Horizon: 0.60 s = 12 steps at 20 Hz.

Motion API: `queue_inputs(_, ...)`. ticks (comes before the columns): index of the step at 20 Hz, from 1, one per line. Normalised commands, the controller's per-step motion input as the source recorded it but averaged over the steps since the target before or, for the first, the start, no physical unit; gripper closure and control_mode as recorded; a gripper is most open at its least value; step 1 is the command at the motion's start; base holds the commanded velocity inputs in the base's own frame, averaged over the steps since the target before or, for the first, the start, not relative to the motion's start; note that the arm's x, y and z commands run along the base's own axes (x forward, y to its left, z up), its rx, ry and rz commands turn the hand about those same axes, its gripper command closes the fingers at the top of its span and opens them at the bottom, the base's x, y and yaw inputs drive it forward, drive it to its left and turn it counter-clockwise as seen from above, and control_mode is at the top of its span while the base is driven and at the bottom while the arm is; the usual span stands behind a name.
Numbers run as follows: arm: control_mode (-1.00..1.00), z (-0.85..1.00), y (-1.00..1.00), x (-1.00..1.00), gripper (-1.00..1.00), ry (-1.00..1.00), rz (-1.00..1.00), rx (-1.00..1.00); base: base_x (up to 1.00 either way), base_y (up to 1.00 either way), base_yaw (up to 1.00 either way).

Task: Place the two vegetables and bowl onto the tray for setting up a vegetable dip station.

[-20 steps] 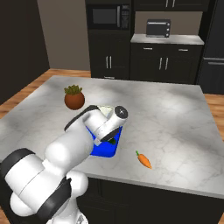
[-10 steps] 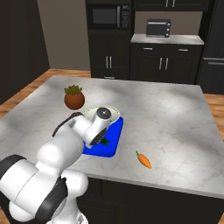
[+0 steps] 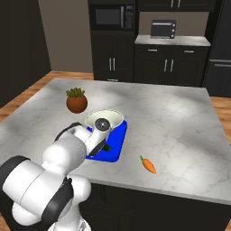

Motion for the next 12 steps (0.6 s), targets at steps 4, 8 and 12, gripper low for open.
queue_inputs(4, -1.0, 0.0, 0.0, 0.25, 1.0, 0.0, 0.0, 0.0, 0.0, 0.0, 0.0)
queue_inputs(8, -1.0, 0.0, 0.0, 0.22, 1.0, 0.0, 0.0, 0.0, 0.0, 0.0, 0.0)
queue_inputs(12, -1.0, 0.0, 0.0, 0.13, 1.0, 0.0, 0.0, 0.0, 0.0, 0.0, 0.0)
